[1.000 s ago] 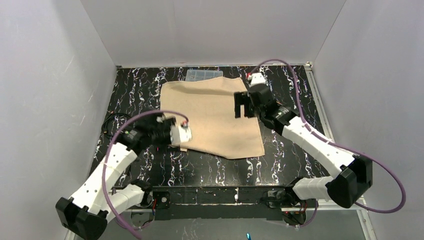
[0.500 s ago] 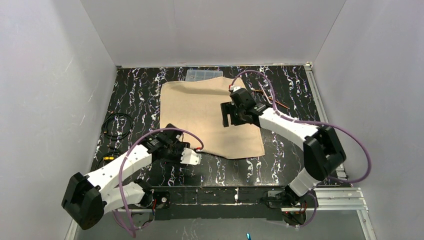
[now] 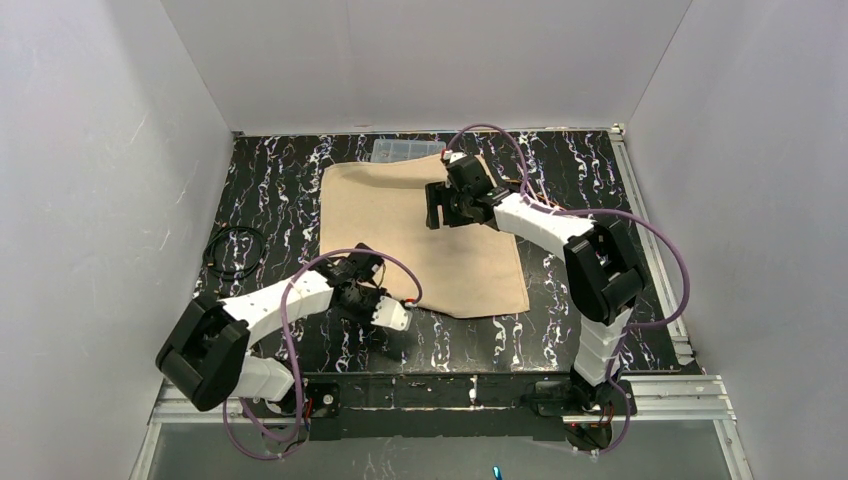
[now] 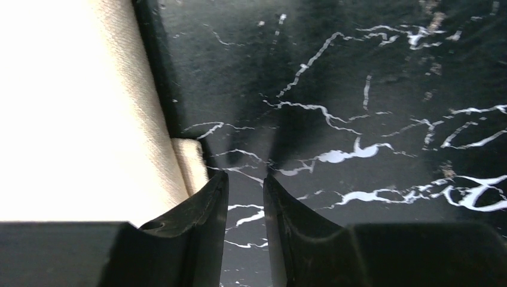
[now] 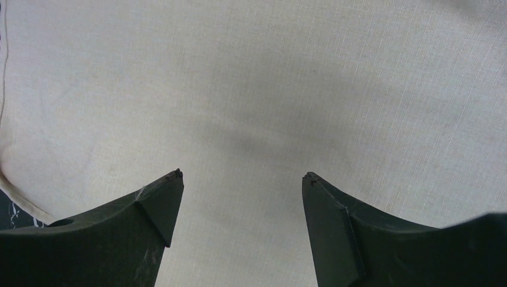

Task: Fold the napkin into a case and place the utensils inside
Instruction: Pick up the flattened napkin from the center of the board.

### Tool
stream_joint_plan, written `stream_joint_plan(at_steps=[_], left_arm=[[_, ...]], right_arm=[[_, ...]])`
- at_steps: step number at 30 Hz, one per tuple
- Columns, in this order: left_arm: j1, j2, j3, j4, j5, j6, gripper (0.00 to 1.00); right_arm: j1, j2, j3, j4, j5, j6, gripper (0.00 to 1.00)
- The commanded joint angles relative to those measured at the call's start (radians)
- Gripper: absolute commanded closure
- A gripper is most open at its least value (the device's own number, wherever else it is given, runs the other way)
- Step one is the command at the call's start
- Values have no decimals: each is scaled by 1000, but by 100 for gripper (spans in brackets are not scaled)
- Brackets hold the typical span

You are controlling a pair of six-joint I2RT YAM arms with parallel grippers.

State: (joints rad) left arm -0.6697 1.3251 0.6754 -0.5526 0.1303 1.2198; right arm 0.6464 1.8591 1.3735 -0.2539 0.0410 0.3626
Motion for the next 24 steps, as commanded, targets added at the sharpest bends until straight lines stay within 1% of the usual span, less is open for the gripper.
stream_joint_plan(at_steps=[1,9,14,18,24], left_arm=[[-3,26,40,28,-14,15,74],[-3,82,46,27,-39,-18,74],[-4,138,86,77,-96,-51,73],[-3,114,151,-16,-55,-76,73],[-3,43,179,-167,26,-32,73]], right_arm=[[-18,36,58,68,-61,-13,19],[-39,78,64,108,-114,-8,19],[-45,92,53,128,-136,-5,18],[-47,100,38,152,-150,6,18],[-47,116,46,164,-168,19,18]])
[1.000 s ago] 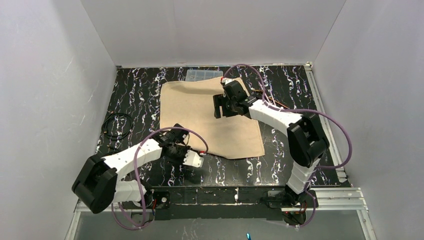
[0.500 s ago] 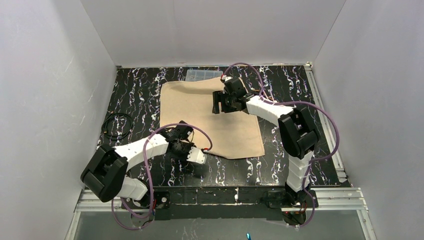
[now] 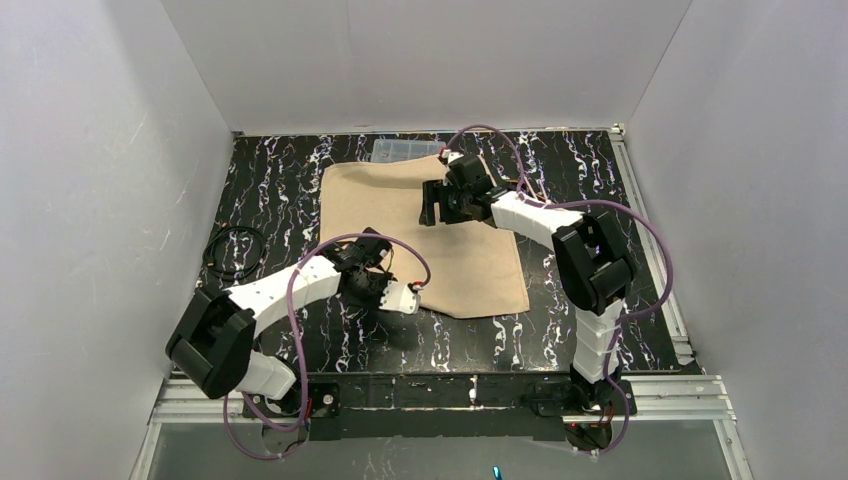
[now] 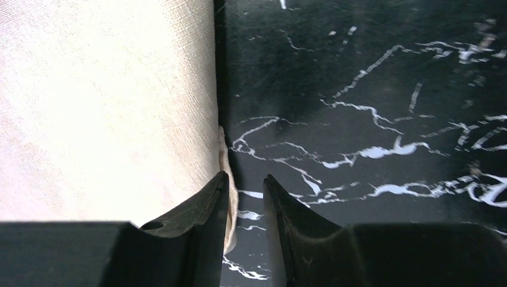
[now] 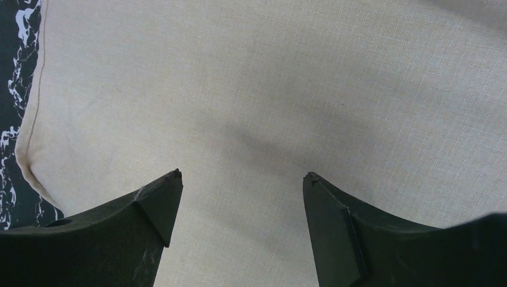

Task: Fold the napkin into a case and place the utensils inside
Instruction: Pick up the flattened napkin from the center of the board.

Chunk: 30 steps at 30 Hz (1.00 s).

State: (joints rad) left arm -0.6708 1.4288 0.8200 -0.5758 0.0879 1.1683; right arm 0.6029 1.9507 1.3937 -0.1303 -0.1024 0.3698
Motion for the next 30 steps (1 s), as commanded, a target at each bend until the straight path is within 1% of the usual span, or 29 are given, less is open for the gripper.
stream_joint_plan(at_steps=[1,5,11,13,18,22,24,25,27,28,30], left_arm=[[-3,-62,33,-146,67,25,73],[-2,-33,20,-126,43,39,73],[0,34,7,-2,-51,30,72],[7,51,17,15,-66,23,72],[30,85,12,18,-90,35,71],[56,121,16,-30,-102,42,70],[62,127,11,-46,-105,49,74],[64,123,7,-47,-105,52,79],[66,107,0,-42,-106,61,93],[66,95,-3,-34,-108,60,99],[69,58,-1,-15,-105,56,100]], right_arm=[[-4,27,28,41,-26,11,18],[-3,37,29,45,-28,12,18],[-6,35,13,57,-31,14,18],[-5,32,3,59,-30,14,18],[-14,27,-15,70,-29,12,18],[-35,30,-29,93,-36,29,18],[-44,37,-30,103,-37,32,18],[-47,43,-28,107,-35,32,19],[-50,58,-13,104,-25,28,20],[-51,67,-2,100,-20,23,20],[-51,85,11,90,-7,12,22]])
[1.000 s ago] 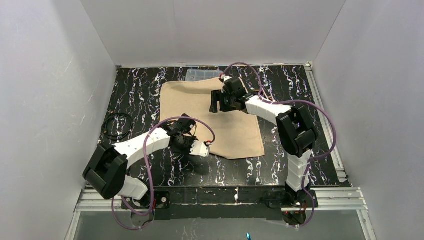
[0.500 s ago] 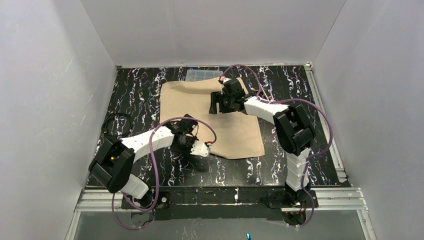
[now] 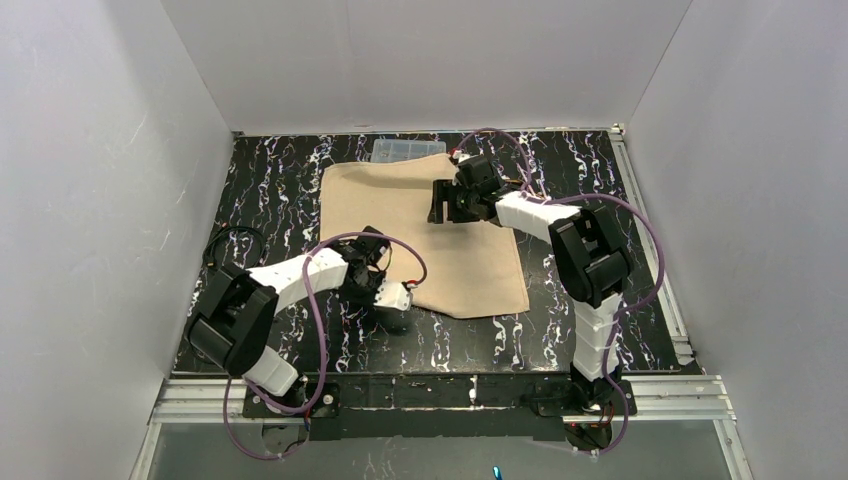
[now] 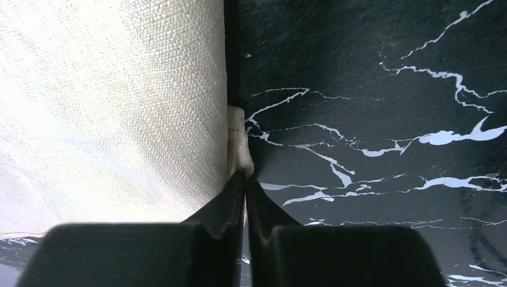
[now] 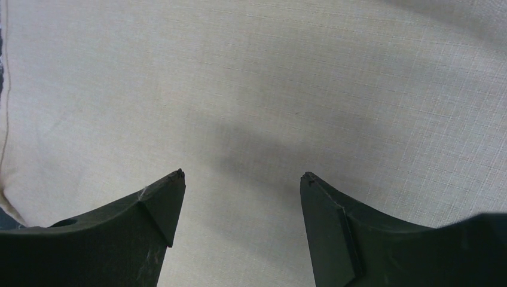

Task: Fold the napkin into a case and place the utensils inside
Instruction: Pick up the flattened napkin from the center of the board.

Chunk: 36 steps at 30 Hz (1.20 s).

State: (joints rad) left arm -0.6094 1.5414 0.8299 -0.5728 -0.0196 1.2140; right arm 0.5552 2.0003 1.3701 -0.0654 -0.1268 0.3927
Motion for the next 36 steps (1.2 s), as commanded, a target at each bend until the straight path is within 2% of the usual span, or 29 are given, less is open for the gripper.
stream_joint_plan(at_steps=[1,10,15,19,25,31,36], left_arm=[[11,-75,-5,-17,14,10,100],[44,-198,51,-142,153,9,100],[83,-282,150,-296,245,-28,100],[126,-376,185,-444,304,-3,100],[169,-526,87,-556,327,44,100],[175,-634,-1,-574,333,31,100],[175,-652,-39,-540,307,3,100]], right_arm=[[-3,42,38,22,22,-13,22],[-3,56,-16,10,61,-30,28],[-4,19,-83,8,76,-35,30],[-2,-30,-140,9,82,-30,30],[5,-154,-242,-9,98,-33,30],[42,-267,-383,-22,106,-5,30],[47,-363,-409,-65,121,-28,17]])
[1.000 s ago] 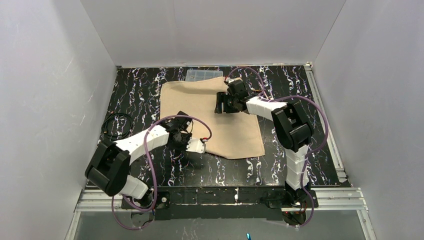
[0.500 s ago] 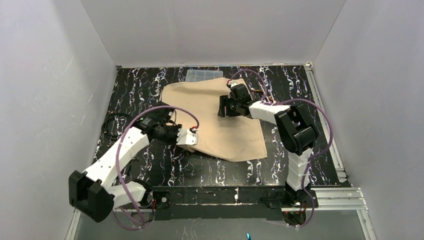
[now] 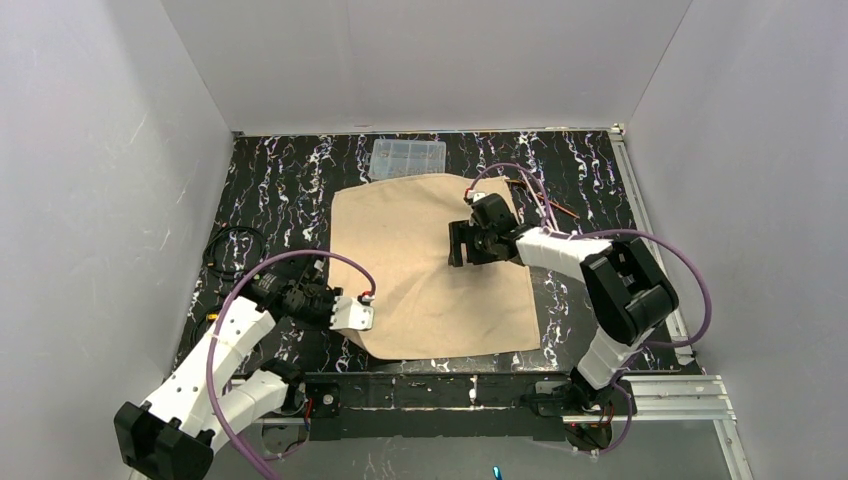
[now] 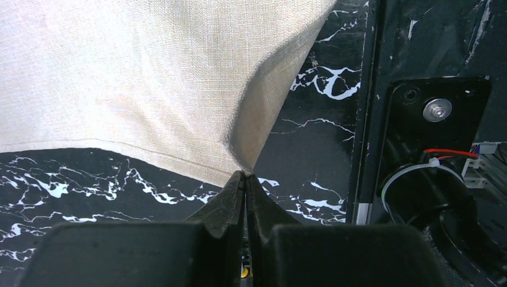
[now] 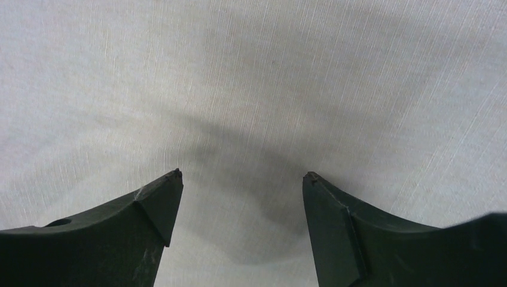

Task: Fold the napkin into a case and place the utensils inside
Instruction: Pick up the flattened napkin from the center of the board.

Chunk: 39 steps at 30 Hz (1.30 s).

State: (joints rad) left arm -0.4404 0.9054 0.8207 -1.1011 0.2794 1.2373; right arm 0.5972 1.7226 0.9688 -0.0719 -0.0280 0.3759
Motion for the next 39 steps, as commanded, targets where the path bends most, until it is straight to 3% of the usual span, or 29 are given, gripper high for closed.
stream_joint_plan(at_steps=[1,6,12,15,17,19,23,27,33,39], left_arm=[[6,-18,-37,4,3,-31,100],[8,-51,-34,64,6,-96,100],[10,-110,-72,104,21,-88,100],[42,-97,-59,53,6,-90,100],[72,-90,-68,45,-27,-98,100],[108,-87,-93,60,-69,-98,100],[168,-102,-152,124,-96,-87,100],[209,-60,-143,153,-82,-107,100],[216,-44,-123,158,-24,-124,100],[217,-51,-127,178,-10,-126,100]], right_arm=[[5,-110,-2,-75,23,-26,15],[5,-242,-9,-115,81,-73,6],[-3,-204,84,-219,66,-100,2],[-9,-241,92,-330,151,-86,1],[-37,-247,144,-522,286,3,1],[-68,-273,160,-651,301,75,1],[-70,-416,44,-683,279,160,1],[-71,-452,-87,-691,206,269,1],[-69,-549,-188,-747,134,324,2],[-50,-674,-348,-795,35,381,9]])
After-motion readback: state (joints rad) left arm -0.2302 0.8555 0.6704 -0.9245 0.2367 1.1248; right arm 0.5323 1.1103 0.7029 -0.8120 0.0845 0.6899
